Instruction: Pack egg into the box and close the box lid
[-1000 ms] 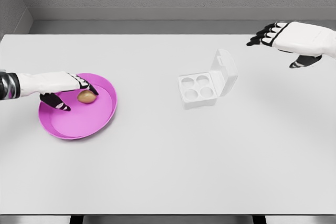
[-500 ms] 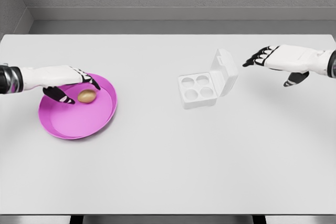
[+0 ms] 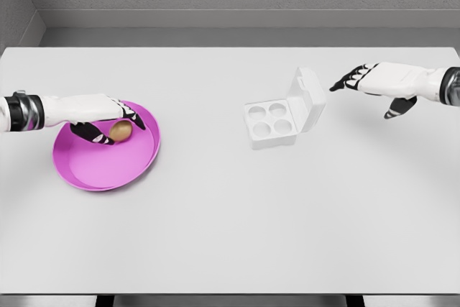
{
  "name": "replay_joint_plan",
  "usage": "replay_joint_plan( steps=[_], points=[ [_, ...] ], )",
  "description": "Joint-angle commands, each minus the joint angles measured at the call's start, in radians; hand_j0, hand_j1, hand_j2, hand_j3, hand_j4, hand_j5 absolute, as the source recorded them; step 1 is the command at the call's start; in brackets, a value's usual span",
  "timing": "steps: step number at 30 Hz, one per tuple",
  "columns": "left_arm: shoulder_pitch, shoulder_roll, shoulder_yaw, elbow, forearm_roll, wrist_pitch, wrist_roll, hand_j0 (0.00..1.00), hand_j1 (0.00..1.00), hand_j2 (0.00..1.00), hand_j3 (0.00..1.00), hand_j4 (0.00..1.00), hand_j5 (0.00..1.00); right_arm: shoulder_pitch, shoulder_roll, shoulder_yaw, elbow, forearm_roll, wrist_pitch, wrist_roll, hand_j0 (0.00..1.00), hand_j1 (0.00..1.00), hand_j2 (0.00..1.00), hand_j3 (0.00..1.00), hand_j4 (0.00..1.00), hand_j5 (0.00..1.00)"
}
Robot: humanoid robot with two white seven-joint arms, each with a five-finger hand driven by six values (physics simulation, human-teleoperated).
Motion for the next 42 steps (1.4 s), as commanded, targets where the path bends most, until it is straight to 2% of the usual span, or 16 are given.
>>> replay_joint_plan(
  steps=[1, 8, 11, 20, 25, 28, 30, 36, 41, 42],
  points=[
    [0.0, 0.001, 0.0, -0.001, 0.006, 0.002, 0.0, 0.73, 0.73, 0.73, 0.73, 0.73, 0.73, 0.0, 0.002, 0.002, 0.006, -0.004, 0.003, 0.0, 1.0, 1.0, 1.0, 1.0, 1.0, 1.0],
    [0.006, -0.001, -0.008, -0.004, 0.006, 0.002, -0.011, 0.64, 0.64, 0.64, 0.64, 0.64, 0.64, -0.017, 0.001, 0.005, 0.003, -0.004, 0.003, 0.0, 1.0, 1.0, 1.0, 1.0, 1.0, 1.0],
    [0.006, -0.001, -0.009, -0.007, 0.006, 0.002, -0.011, 0.54, 0.54, 0.54, 0.54, 0.54, 0.54, -0.018, -0.004, 0.005, 0.003, -0.004, 0.003, 0.0, 1.0, 1.0, 1.0, 1.0, 1.0, 1.0],
    [0.006, -0.001, -0.01, -0.007, 0.006, 0.002, -0.012, 0.35, 0.35, 0.35, 0.35, 0.35, 0.35, -0.017, -0.011, 0.005, -0.003, -0.006, 0.003, 0.0, 1.0, 1.0, 1.0, 1.0, 1.0, 1.0],
    [0.003, 0.001, -0.01, -0.019, 0.007, 0.002, -0.011, 0.33, 0.33, 0.33, 0.33, 0.33, 0.33, -0.015, -0.011, 0.005, -0.005, -0.006, 0.003, 0.0, 1.0, 1.0, 1.0, 1.0, 1.0, 1.0],
    [-0.003, 0.013, -0.008, -0.14, 0.017, 0.002, -0.009, 0.32, 0.32, 0.32, 0.32, 0.32, 0.32, -0.014, -0.011, 0.005, -0.006, -0.006, 0.003, 0.0, 1.0, 1.0, 1.0, 1.0, 1.0, 1.0],
    [-0.005, 0.004, -0.008, -0.177, 0.017, 0.002, -0.009, 0.3, 0.3, 0.3, 0.3, 0.3, 0.3, -0.014, -0.011, 0.005, -0.006, -0.006, 0.003, 0.0, 1.0, 1.0, 1.0, 1.0, 1.0, 1.0],
    [-0.028, -0.036, -0.008, -0.186, 0.015, 0.002, -0.009, 0.26, 0.26, 0.26, 0.26, 0.26, 0.26, -0.012, -0.011, 0.005, -0.006, -0.007, 0.003, 0.0, 1.0, 1.0, 1.0, 1.0, 1.0, 1.0],
    [-0.034, -0.118, -0.011, -0.182, 0.006, 0.002, -0.012, 0.26, 0.26, 0.26, 0.26, 0.26, 0.26, -0.014, -0.011, 0.004, -0.008, -0.009, 0.003, 0.0, 1.0, 1.0, 1.0, 1.0, 1.0, 1.0],
    [-0.041, -0.13, -0.031, -0.18, 0.004, 0.002, -0.015, 0.26, 0.26, 0.26, 0.26, 0.26, 0.26, -0.014, -0.011, 0.004, -0.008, -0.009, 0.003, 0.0, 1.0, 1.0, 1.0, 1.0, 1.0, 1.0]
  ],
)
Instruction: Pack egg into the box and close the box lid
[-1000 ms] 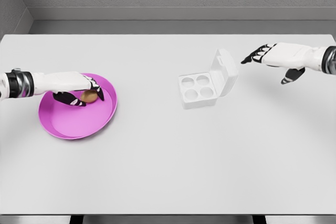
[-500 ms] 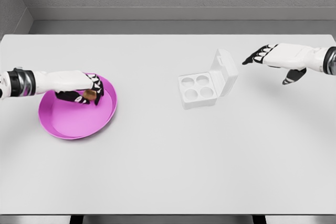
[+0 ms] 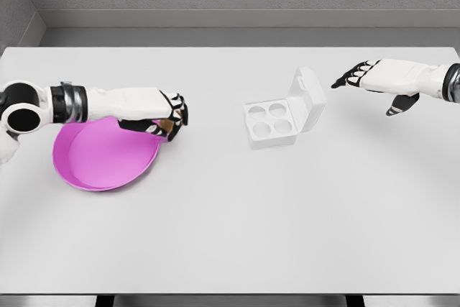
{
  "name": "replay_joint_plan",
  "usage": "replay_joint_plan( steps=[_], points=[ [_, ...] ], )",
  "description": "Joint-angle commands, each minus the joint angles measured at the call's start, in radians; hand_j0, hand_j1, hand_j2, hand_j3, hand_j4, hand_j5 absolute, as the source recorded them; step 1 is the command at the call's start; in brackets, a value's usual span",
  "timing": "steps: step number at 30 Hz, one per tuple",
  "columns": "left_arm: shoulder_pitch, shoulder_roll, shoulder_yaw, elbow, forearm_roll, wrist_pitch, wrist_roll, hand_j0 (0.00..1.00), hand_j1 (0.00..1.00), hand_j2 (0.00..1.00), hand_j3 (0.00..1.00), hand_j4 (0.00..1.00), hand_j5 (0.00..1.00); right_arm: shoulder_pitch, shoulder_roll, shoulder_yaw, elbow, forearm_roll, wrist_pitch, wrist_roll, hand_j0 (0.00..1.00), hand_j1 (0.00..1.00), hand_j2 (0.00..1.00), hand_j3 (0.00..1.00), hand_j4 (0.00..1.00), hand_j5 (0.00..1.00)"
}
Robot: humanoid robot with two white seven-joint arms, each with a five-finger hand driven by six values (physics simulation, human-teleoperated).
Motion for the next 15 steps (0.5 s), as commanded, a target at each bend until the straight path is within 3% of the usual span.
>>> replay_joint_plan(
  steps=[1, 8, 12, 15],
  points=[
    [0.0, -0.045, -0.018, 0.001, -0.003, 0.001, 0.002, 0.26, 0.26, 0.26, 0.26, 0.26, 0.26, 0.0, -0.001, -0.001, 0.0, -0.005, 0.003, 0.0, 1.0, 1.0, 1.0, 1.0, 1.0, 1.0],
    [-0.028, -0.151, -0.023, 0.015, -0.008, 0.001, -0.009, 0.26, 0.26, 0.26, 0.26, 0.26, 0.26, 0.002, -0.001, -0.002, 0.0, -0.005, 0.003, 0.0, 1.0, 1.0, 1.0, 1.0, 1.0, 1.0],
    [-0.077, -0.26, -0.023, 0.098, -0.008, 0.001, -0.011, 0.26, 0.26, 0.26, 0.26, 0.26, 0.26, 0.0, -0.001, -0.002, 0.0, -0.005, 0.003, 0.0, 1.0, 1.0, 1.0, 1.0, 1.0, 1.0],
    [-0.114, -0.381, -0.021, 0.219, -0.031, 0.001, -0.011, 0.26, 0.26, 0.26, 0.26, 0.26, 0.26, 0.0, -0.001, -0.002, 0.0, -0.005, 0.003, 0.0, 1.0, 1.0, 1.0, 1.0, 1.0, 1.0]
  ],
)
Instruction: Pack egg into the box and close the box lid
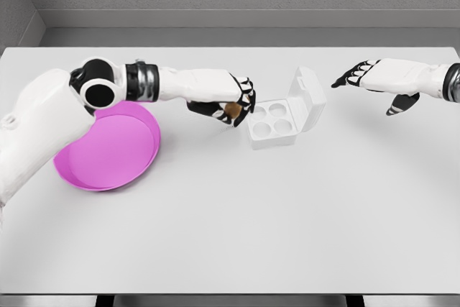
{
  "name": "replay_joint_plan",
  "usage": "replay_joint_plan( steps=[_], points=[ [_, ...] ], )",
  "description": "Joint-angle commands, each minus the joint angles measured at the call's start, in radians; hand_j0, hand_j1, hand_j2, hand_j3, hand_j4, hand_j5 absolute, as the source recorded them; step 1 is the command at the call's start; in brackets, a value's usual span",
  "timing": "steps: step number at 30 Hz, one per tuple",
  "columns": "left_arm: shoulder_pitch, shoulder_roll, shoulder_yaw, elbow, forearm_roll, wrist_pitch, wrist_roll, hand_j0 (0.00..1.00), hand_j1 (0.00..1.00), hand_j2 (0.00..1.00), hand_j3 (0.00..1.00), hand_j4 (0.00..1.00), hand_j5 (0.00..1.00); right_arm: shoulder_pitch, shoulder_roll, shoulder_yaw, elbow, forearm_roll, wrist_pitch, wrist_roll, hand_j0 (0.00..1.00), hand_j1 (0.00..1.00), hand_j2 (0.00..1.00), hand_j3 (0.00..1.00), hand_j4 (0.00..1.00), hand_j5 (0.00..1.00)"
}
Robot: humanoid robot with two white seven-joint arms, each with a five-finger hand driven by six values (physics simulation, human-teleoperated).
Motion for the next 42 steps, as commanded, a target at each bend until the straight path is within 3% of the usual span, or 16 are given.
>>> replay_joint_plan(
  steps=[1, 3, 6, 17, 18, 21, 25, 42],
  points=[
    [-0.006, -0.131, 0.003, 0.137, -0.023, 0.003, 0.004, 0.26, 0.26, 0.26, 0.26, 0.26, 0.26, 0.0, -0.001, -0.001, 0.0, -0.004, 0.003, 0.0, 1.0, 1.0, 1.0, 1.0, 1.0, 1.0],
    [-0.022, -0.2, 0.003, 0.241, -0.062, 0.003, 0.002, 0.26, 0.26, 0.26, 0.26, 0.26, 0.26, 0.0, -0.001, -0.001, 0.0, -0.004, 0.003, 0.0, 1.0, 1.0, 1.0, 1.0, 1.0, 1.0],
    [-0.018, -0.211, 0.001, 0.293, -0.066, 0.003, -0.022, 0.26, 0.26, 0.26, 0.26, 0.26, 0.26, 0.002, -0.001, -0.001, 0.0, -0.004, 0.003, 0.0, 1.0, 1.0, 1.0, 1.0, 1.0, 1.0],
    [-0.017, -0.22, 0.001, 0.295, -0.065, 0.003, -0.022, 0.32, 0.32, 0.32, 0.32, 0.32, 0.32, 0.0, -0.001, 0.001, 0.0, -0.004, 0.003, 0.0, 1.0, 1.0, 1.0, 1.0, 1.0, 1.0],
    [-0.017, -0.22, 0.001, 0.295, -0.065, 0.003, -0.022, 0.34, 0.34, 0.34, 0.34, 0.34, 0.34, 0.0, -0.001, -0.001, 0.0, -0.004, 0.003, 0.0, 1.0, 1.0, 1.0, 1.0, 1.0, 1.0],
    [-0.017, -0.227, 0.001, 0.296, -0.059, 0.003, -0.022, 0.57, 0.57, 0.57, 0.57, 0.57, 0.57, 0.0, -0.001, 0.001, 0.0, -0.004, 0.003, 0.0, 1.0, 1.0, 1.0, 1.0, 1.0, 1.0],
    [-0.017, -0.227, 0.003, 0.298, -0.057, 0.003, -0.022, 0.68, 0.68, 0.68, 0.68, 0.68, 0.68, 0.0, -0.001, 0.001, 0.0, -0.004, 0.003, 0.0, 1.0, 1.0, 1.0, 1.0, 1.0, 1.0],
    [-0.018, -0.223, 0.004, 0.299, -0.054, 0.003, -0.018, 0.86, 0.86, 0.86, 0.86, 0.86, 0.86, 0.002, -0.001, 0.001, -0.012, -0.004, 0.003, 0.0, 1.0, 1.0, 1.0, 1.0, 1.0, 1.0]
  ],
)
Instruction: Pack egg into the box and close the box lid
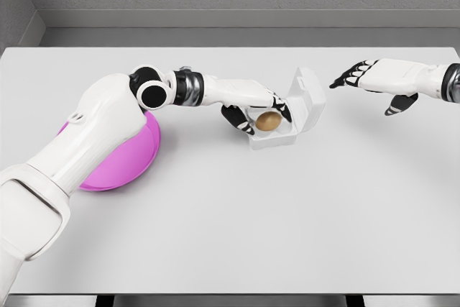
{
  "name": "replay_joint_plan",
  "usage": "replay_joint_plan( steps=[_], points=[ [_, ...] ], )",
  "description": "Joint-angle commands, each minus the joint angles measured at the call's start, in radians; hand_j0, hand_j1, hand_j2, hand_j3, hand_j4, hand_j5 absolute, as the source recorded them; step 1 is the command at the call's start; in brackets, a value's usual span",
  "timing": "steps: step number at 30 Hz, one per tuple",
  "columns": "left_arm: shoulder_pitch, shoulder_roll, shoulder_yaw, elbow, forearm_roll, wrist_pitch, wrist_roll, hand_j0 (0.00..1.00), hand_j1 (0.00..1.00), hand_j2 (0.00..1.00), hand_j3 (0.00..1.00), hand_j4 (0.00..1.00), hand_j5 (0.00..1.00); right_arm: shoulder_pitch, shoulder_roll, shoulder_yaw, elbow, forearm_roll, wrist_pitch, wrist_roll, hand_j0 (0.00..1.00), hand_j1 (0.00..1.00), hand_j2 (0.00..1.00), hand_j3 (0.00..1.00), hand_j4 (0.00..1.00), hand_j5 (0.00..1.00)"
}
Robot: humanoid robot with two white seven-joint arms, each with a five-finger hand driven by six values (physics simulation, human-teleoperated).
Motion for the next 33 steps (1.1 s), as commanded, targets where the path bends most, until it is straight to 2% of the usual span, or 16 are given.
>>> replay_joint_plan(
  steps=[1, 5, 8, 14, 24, 29, 33],
  points=[
    [0.0, 0.0, 0.002, 0.0, 0.007, 0.003, 0.001, 0.86, 0.86, 0.86, 0.86, 0.86, 0.86, 0.0, -0.001, -0.001, 0.0, -0.004, 0.003, 0.0, 1.0, 1.0, 1.0, 1.0, 1.0, 1.0],
    [0.0, 0.003, 0.002, -0.002, 0.009, 0.003, 0.001, 0.92, 0.92, 0.92, 0.92, 0.92, 0.92, 0.0, -0.003, -0.001, -0.002, -0.004, 0.003, 0.0, 1.0, 1.0, 1.0, 1.0, 1.0, 1.0],
    [-0.003, 0.014, 0.002, -0.003, 0.038, 0.003, 0.003, 1.0, 1.0, 1.0, 1.0, 1.0, 1.0, 0.0, -0.001, -0.001, -0.004, -0.004, 0.003, 0.0, 1.0, 1.0, 1.0, 1.0, 1.0, 1.0],
    [-0.003, 0.049, 0.006, -0.011, 0.088, 0.003, 0.004, 1.0, 1.0, 1.0, 1.0, 1.0, 1.0, 0.0, -0.001, -0.001, -0.01, -0.004, 0.003, 0.0, 1.0, 1.0, 1.0, 1.0, 1.0, 1.0],
    [0.006, 0.141, 0.017, -0.011, 0.168, 0.003, 0.004, 1.0, 1.0, 1.0, 1.0, 1.0, 1.0, 0.005, -0.001, 0.019, -0.085, -0.004, 0.003, 0.0, 1.0, 1.0, 1.0, 1.0, 1.0, 1.0],
    [0.031, 0.249, 0.167, -0.014, 0.173, 0.003, 0.003, 1.0, 1.0, 1.0, 1.0, 1.0, 1.0, 0.009, -0.002, 0.028, -0.132, -0.004, 0.003, 0.0, 1.0, 1.0, 1.0, 1.0, 1.0, 1.0],
    [0.044, 0.341, 0.224, -0.035, 0.177, 0.003, 0.004, 1.0, 1.0, 1.0, 1.0, 1.0, 1.0, 0.011, -0.004, 0.022, -0.198, -0.009, 0.003, 0.0, 1.0, 1.0, 1.0, 1.0, 1.0, 1.0]
  ],
)
